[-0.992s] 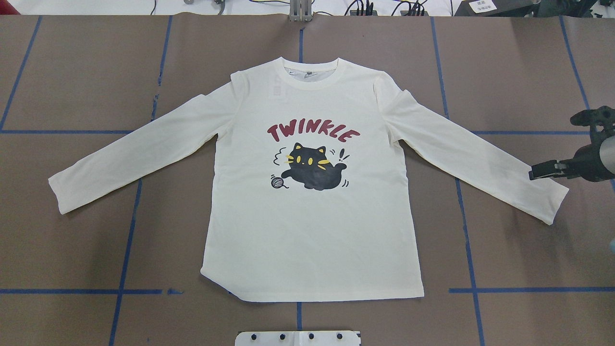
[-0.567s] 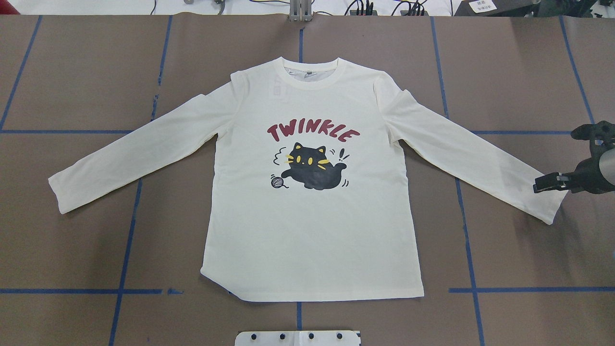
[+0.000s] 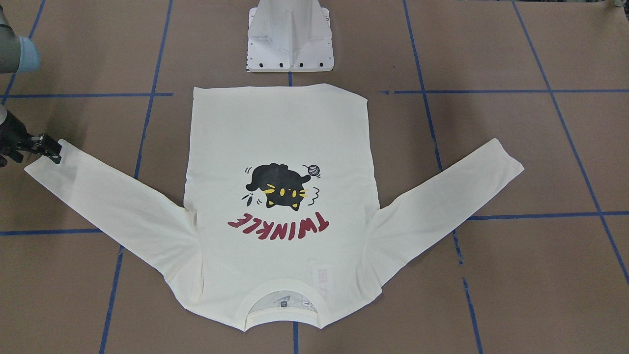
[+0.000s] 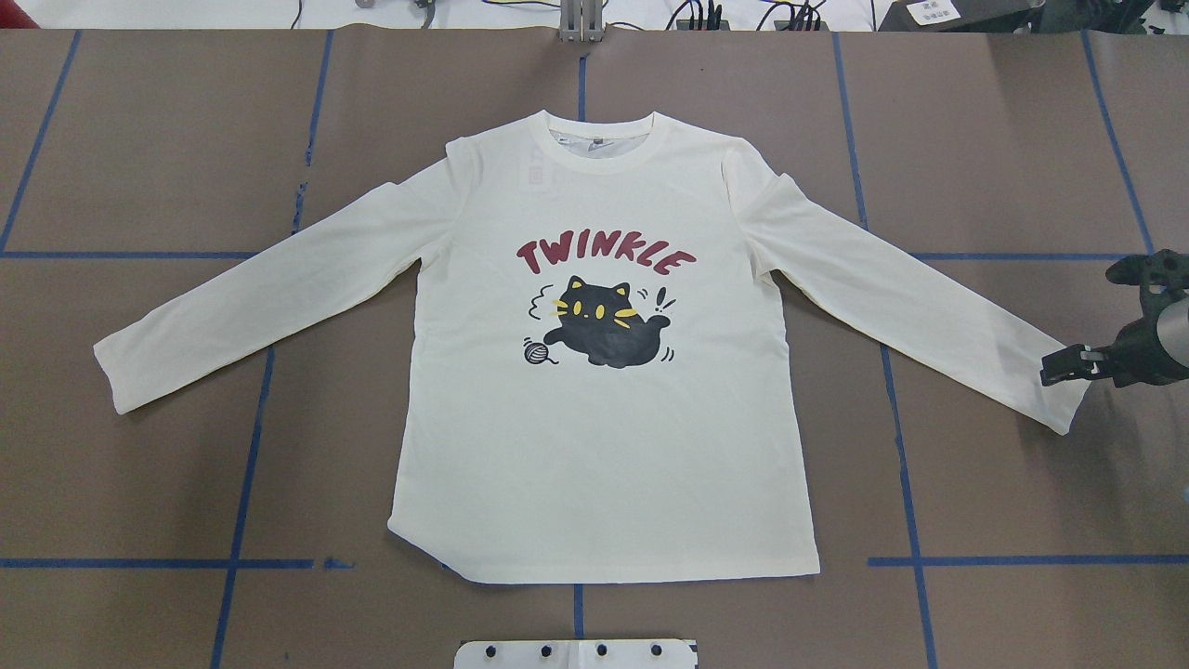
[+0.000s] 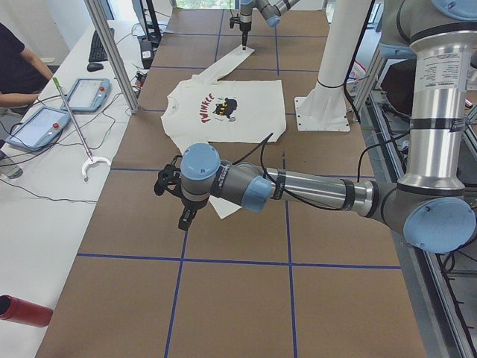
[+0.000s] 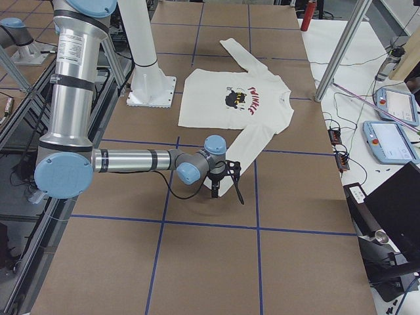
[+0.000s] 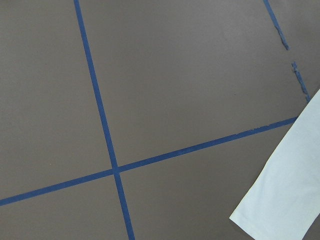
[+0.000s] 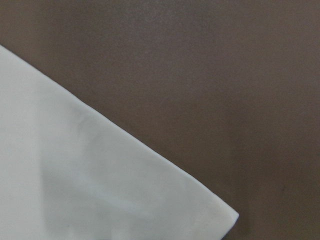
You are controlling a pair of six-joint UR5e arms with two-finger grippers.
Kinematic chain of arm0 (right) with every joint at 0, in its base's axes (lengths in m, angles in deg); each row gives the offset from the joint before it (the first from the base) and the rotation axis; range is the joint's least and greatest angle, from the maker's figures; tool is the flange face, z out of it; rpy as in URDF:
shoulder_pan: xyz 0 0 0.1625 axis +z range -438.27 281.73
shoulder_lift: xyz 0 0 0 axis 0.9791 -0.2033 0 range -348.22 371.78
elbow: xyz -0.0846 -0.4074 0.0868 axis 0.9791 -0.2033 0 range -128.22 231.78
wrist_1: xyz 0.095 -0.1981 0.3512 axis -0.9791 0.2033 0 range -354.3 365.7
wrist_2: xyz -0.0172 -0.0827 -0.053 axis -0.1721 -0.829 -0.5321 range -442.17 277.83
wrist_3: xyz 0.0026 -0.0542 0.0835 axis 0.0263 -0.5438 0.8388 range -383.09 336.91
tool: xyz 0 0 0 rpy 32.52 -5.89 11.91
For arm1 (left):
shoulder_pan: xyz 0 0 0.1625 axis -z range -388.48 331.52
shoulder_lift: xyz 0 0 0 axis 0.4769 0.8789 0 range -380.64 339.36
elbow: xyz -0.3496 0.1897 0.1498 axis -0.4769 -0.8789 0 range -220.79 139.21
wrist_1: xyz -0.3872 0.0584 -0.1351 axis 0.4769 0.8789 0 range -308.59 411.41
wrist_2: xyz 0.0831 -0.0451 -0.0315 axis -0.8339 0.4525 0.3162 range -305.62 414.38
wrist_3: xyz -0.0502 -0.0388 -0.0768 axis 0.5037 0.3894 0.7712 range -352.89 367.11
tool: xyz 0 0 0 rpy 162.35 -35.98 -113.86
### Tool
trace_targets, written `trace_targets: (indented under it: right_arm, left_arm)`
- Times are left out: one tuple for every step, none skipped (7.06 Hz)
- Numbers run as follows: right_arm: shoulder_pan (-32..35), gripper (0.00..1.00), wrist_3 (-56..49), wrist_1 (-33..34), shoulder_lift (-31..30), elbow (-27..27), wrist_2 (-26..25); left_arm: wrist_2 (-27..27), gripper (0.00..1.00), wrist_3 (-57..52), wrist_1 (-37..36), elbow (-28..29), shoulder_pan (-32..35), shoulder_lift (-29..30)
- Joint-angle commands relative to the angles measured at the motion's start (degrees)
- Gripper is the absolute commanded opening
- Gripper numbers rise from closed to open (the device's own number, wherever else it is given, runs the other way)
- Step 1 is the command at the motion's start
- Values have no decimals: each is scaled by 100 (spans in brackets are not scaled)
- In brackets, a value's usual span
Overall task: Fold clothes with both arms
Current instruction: 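Lower the right gripper to the sleeve cuff nearest it and grasp it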
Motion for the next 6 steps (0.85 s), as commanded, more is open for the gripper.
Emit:
trace_targets:
  right_arm:
    - [-3, 100, -9, 0, 11, -55, 127]
    - [5, 100, 8, -9, 11, -47, 250]
    - [-3, 94, -1, -9, 11, -46, 260]
    - [-3, 94, -9, -9, 3, -46, 278]
    - [-12, 94, -9, -9, -24, -46, 287]
    - [-12, 82, -1, 0, -24, -46, 296]
  left_arm:
    - [3, 100, -1, 36, -1, 0, -3]
    - [-5, 100, 7, 45, -1, 0, 6]
    - [-5, 100, 7, 36, -1, 0, 14]
    - [-5, 100, 7, 36, 8, 0, 14]
    - [-5, 100, 7, 36, 8, 0, 14]
    - [-5, 100, 7, 36, 8, 0, 14]
